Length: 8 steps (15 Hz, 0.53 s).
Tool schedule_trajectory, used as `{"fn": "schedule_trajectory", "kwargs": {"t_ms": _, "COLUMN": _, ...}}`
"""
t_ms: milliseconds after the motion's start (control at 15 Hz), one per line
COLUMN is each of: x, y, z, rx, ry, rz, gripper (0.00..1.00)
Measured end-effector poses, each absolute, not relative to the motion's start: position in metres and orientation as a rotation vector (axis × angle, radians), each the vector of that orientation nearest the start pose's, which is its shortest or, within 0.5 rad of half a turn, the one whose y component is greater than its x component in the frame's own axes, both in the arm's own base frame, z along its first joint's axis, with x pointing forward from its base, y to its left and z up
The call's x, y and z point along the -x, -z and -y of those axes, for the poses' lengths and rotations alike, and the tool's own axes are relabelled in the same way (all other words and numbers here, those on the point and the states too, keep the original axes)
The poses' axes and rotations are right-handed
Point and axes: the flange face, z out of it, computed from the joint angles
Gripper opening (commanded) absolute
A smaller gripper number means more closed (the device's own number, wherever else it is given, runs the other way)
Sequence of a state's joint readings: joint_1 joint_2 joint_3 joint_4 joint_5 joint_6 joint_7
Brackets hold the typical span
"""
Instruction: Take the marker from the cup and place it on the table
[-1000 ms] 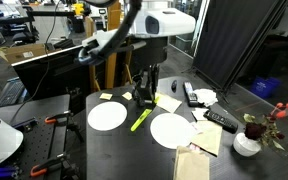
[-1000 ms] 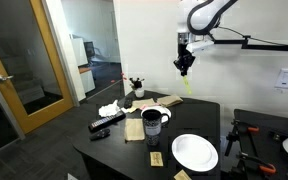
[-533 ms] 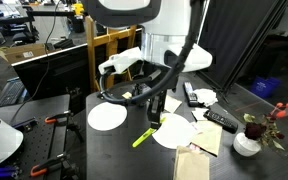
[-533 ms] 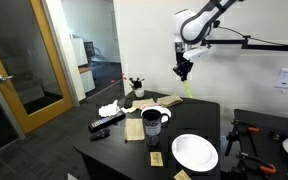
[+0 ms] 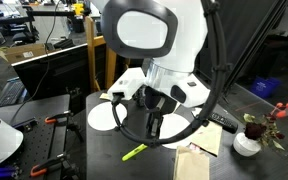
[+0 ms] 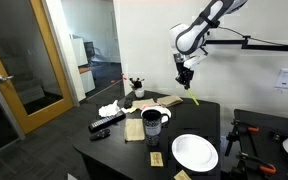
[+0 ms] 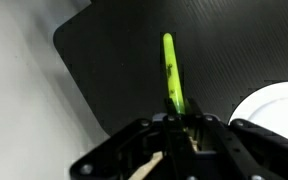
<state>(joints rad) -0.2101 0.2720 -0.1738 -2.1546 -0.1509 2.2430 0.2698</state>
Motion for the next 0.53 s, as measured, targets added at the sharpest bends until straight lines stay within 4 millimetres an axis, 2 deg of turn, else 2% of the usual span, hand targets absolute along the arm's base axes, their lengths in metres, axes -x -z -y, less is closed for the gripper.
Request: {"fn": "schedule_trajectory", "kwargs": {"t_ms": 533, "x": -0.504, "y": -0.218, "z": 0.207, "rx": 3.134, "ry": -0.434, "rz": -0.754, "gripper": 0.04}}
